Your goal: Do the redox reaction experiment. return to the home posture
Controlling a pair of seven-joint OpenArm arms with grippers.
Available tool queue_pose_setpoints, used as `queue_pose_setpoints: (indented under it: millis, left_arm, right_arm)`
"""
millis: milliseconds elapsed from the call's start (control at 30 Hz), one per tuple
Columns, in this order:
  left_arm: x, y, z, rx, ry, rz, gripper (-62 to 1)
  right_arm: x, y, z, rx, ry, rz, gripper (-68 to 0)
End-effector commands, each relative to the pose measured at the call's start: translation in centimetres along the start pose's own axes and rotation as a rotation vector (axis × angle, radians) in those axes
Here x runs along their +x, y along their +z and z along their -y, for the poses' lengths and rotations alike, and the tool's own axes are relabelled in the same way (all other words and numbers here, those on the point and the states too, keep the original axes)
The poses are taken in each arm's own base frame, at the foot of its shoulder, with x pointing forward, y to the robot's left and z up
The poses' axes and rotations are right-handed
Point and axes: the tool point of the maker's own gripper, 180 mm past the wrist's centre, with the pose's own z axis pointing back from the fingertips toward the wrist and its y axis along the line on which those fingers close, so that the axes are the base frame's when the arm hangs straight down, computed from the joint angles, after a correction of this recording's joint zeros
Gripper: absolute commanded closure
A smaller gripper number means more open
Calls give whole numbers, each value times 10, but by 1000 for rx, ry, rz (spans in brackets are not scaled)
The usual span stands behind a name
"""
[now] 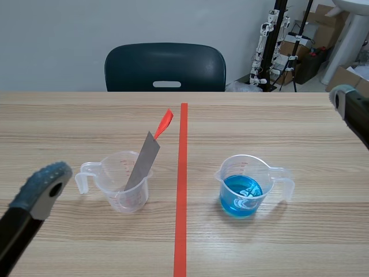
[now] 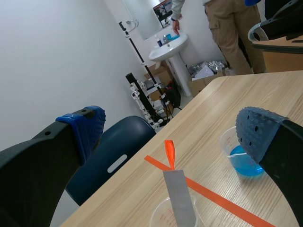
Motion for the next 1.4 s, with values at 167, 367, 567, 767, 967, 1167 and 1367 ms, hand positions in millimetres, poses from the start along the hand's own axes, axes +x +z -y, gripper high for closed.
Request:
queue_pose_setpoints:
  millis: [167, 367, 567, 767, 967, 1167, 1367]
  left_arm:
    - [2, -2, -2, -7, -17, 8, -578]
    - [-3, -1, -4, 11, -20, -19, -578]
    - [-5, 3, -11, 96, -24, -50, -578]
    - [-3, 3, -12, 122, -25, -58, -578]
    - [1, 1, -13, 124, -27, -45, -578]
    - [1, 1, -13, 125, -28, -47, -578]
    - [0, 1, -14, 128, -25, -49, -578]
  right_arm:
    - [8, -3, -5, 2, 19, 31, -679]
    - [-1, -5, -22, 49, 58, 6, -679]
    - [-7, -5, -40, 92, 59, -9, -679]
    - [-10, -6, -52, 134, 56, -17, -679]
    - [-10, -6, -60, 164, 51, -18, -679]
    - [-10, -6, -67, 198, 59, -18, -679]
    - [-14, -6, -67, 202, 63, -36, -679]
